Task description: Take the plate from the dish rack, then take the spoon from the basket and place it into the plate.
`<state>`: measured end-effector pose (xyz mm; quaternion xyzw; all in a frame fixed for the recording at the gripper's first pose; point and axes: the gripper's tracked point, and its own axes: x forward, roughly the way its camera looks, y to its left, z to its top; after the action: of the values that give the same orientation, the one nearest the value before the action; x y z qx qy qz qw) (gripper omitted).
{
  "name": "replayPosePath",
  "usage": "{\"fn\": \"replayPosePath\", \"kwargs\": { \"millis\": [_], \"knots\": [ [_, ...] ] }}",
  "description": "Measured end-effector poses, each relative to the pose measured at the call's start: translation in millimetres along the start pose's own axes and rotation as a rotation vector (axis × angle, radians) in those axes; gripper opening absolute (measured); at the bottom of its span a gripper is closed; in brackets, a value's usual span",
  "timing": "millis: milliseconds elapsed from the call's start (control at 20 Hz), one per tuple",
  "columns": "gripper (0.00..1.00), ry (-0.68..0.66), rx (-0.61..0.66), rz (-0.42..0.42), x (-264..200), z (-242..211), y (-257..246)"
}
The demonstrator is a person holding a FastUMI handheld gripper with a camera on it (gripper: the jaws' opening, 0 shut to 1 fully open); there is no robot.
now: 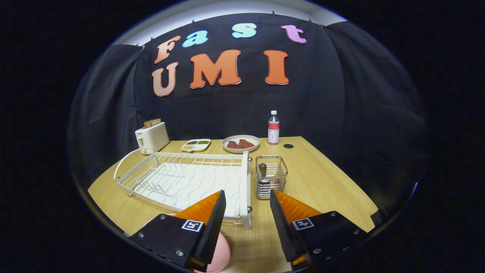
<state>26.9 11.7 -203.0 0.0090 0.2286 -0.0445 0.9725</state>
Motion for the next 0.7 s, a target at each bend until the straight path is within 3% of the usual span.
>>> {"fn": "replayPosePath", "kwargs": {
  "millis": [300, 700],
  "knots": [
    [0.69, -0.073, -0.032, -0.046, 25.8, 11.7, -13.7],
    [0.47, -0.060, -0.093, -0.080, 62.0, 10.2, -20.6]
  ]
}}
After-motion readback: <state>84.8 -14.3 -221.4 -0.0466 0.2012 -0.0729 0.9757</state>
